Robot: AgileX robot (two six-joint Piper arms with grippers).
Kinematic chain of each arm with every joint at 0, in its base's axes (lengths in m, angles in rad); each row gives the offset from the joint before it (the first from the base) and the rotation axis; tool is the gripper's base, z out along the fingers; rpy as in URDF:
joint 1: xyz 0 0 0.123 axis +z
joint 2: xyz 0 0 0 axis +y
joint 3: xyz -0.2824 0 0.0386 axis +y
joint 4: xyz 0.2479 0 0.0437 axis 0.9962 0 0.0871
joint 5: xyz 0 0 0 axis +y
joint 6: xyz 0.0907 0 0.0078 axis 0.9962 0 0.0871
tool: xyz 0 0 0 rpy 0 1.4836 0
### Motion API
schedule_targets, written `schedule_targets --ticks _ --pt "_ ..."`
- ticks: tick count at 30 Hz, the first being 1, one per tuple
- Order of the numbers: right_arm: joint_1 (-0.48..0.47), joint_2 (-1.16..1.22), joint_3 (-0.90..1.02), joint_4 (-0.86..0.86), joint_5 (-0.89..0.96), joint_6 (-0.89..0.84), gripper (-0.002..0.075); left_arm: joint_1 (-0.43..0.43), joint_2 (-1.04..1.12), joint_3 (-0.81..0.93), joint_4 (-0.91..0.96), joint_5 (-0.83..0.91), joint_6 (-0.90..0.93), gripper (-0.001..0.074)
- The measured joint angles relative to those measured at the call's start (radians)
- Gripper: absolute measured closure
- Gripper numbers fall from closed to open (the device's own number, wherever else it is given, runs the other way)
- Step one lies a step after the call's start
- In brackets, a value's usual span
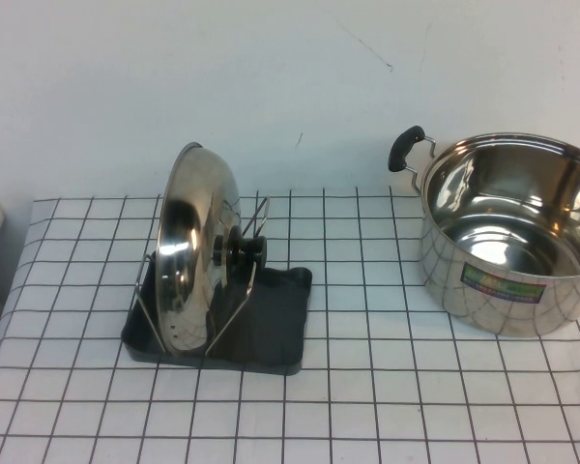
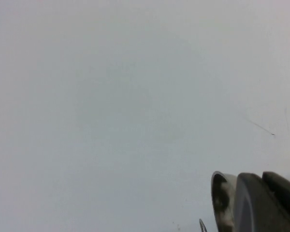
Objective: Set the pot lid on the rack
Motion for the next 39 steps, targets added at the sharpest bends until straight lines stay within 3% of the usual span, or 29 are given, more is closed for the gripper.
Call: schedule_targets --ticks 3,5,10,13,15,19,23,30,39 --pt "0.0 0.0 0.0 0.0 0.0 0.0 0.0727 0.0 -0.008 0.028 -0.053 0.016 0.021 0.0736" --pt "0.0 0.0 0.0 0.0 0.0 0.0 0.0727 0.0 -0.006 0.059 -0.18 0.023 0.152 0.0736" --pt "0.0 0.0 0.0 0.0 0.001 0.0 0.0727 0.0 -0.014 0.149 -0.884 0.069 1.02 0.0736" --pt "0.0 0.0 0.0 0.0 0.001 0.0 0.0727 -0.019 -0.057 0.19 -1.191 0.166 1.338 0.0736" --pt "0.0 0.0 0.0 0.0 0.002 0.0 0.0727 -0.035 -0.091 0.205 -1.367 0.296 1.44 0.0736" --pt "0.0 0.0 0.0 0.0 0.002 0.0 0.0727 -0.062 -0.1 0.216 -1.642 0.573 1.581 0.0736" --pt "0.0 0.0 0.0 0.0 0.002 0.0 0.0727 -0.065 -0.1 0.222 -1.789 0.692 1.713 0.0736" --pt "0.0 0.0 0.0 0.0 0.002 0.0 0.0727 -0.063 -0.1 0.304 -1.895 0.534 1.805 0.0736" --pt "0.0 0.0 0.0 0.002 0.002 0.0 0.0727 0.024 -0.102 0.31 -1.911 0.604 1.83 0.0736"
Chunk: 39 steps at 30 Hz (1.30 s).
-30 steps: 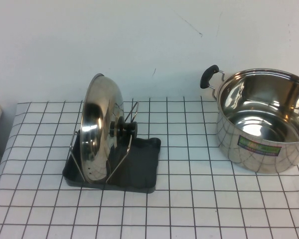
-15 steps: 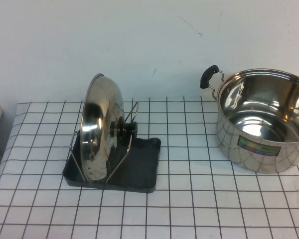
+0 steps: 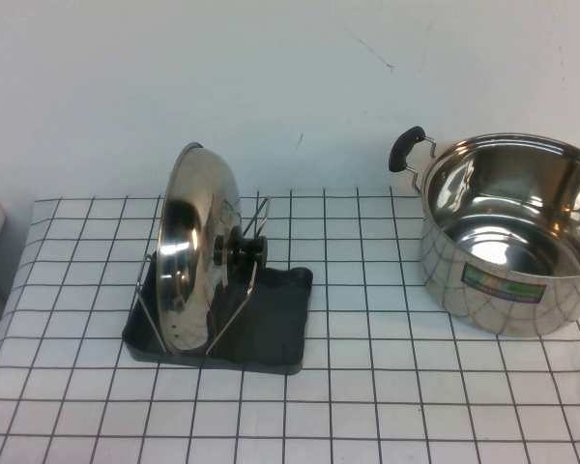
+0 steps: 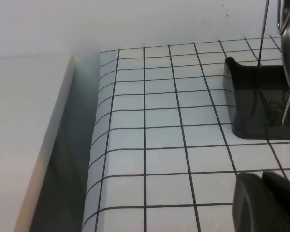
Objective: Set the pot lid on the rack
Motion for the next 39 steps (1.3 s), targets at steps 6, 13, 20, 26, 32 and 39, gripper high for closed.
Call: schedule_targets --ticks 6,13,20,26,32,39 --pt "0.0 0.0 0.0 0.0 0.0 0.0 0.0727 0.005 0.0 -0.002 -0.013 0.006 0.005 0.0736" --pt "0.0 0.0 0.0 0.0 0.0 0.0 0.0727 0.005 0.0 -0.002 -0.032 0.009 0.005 0.0736" --pt "0.0 0.0 0.0 0.0 0.0 0.0 0.0727 -0.036 0.0 -0.002 -0.034 0.009 -0.075 0.0736" --pt "0.0 0.0 0.0 0.0 0.0 0.0 0.0727 -0.048 0.0 -0.003 -0.036 0.012 -0.085 0.0736" --pt "0.0 0.0 0.0 0.0 0.0 0.0 0.0727 -0.048 0.0 -0.003 -0.036 0.012 -0.099 0.0736" --pt "0.0 0.0 0.0 0.0 0.0 0.0 0.0727 -0.048 0.0 -0.003 -0.036 0.012 -0.102 0.0736"
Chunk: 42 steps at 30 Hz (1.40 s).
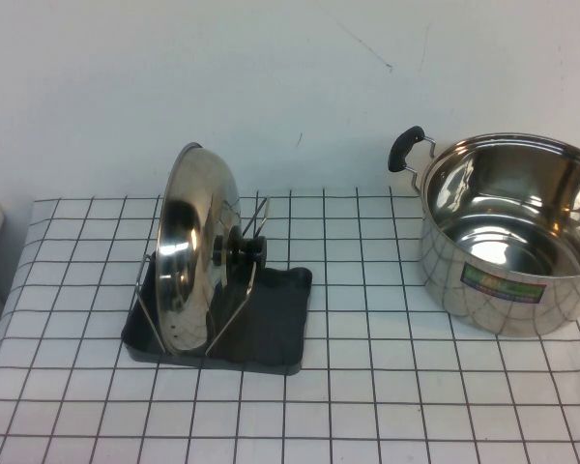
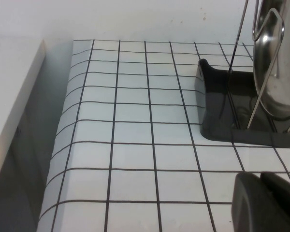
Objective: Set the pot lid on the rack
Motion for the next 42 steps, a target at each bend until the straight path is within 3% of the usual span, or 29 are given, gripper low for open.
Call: schedule_targets --ticks 7,11,17,24,30,35,42 --pt "0.0 0.0 0.0 -0.002 -0.002 -0.002 0.0727 0.0 0.0 0.0 0.0 0.002 0.0 0.0736" --pt "-0.034 -0.011 0.053 -0.018 -0.122 -0.029 0.0727 0.0 0.0 0.0 0.0 0.002 0.0 0.0736" --pt "-0.252 -0.044 0.222 -0.008 -0.361 -0.139 0.0727 0.0 0.0 0.0 -0.002 0.002 -0.002 0.0736" --pt "-0.622 -0.162 0.37 0.101 -0.44 -0.166 0.0727 0.0 0.0 0.0 -0.002 0.002 -0.002 0.0736" --pt "-0.847 -0.174 0.451 0.147 -0.514 -0.226 0.0727 0.0 0.0 0.0 -0.002 0.002 -0.002 0.0736" --pt "-0.95 -0.174 0.457 0.165 -0.517 -0.255 0.0727 0.0 0.0 0.0 -0.002 0.004 -0.002 0.0736" --pt "-0.965 -0.174 0.457 0.165 -0.489 -0.257 0.0727 0.0 0.0 0.0 -0.002 0.004 -0.002 0.0736"
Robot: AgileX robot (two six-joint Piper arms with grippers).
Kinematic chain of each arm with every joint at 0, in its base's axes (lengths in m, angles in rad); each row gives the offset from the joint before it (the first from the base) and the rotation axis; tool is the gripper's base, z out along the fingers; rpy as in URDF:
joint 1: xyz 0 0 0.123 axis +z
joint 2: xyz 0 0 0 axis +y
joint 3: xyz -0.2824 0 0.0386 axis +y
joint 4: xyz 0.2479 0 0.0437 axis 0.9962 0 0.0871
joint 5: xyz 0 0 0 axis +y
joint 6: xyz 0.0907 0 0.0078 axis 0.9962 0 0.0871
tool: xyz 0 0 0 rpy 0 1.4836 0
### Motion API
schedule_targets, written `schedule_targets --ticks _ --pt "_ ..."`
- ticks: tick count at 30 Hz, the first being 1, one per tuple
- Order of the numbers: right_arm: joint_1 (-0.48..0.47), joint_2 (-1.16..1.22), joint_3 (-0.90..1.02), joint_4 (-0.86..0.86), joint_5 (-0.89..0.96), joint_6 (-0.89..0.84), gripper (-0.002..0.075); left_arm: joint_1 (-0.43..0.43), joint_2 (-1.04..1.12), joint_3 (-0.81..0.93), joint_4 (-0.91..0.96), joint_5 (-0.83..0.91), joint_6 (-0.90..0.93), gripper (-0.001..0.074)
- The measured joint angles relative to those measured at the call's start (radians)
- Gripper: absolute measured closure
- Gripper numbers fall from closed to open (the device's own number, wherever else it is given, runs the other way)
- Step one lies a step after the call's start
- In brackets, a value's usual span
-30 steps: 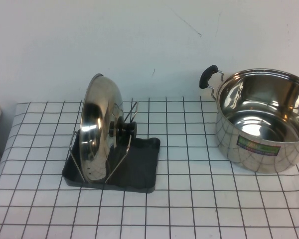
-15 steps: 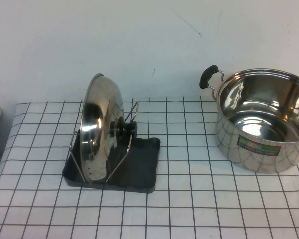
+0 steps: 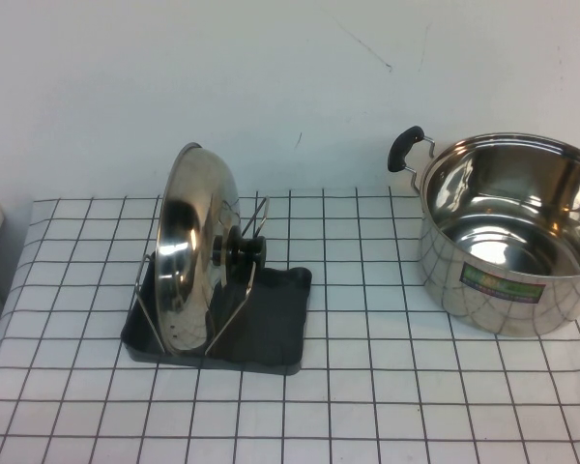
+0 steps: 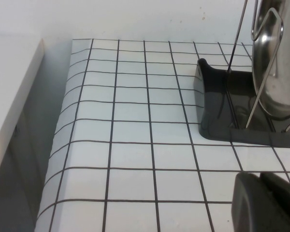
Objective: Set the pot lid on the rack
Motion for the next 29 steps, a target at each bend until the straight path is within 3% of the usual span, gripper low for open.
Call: schedule_targets --ticks 14,29 --pt "-0.001 0.0 0.0 0.0 0.002 0.339 0.0728 0.0 0.0 0.0 0.0 0.0 0.0 0.0736" --pt "0.038 0.0 0.0 0.0 0.002 0.355 0.0728 0.0 0.0 0.0 0.0 0.0 0.0 0.0737"
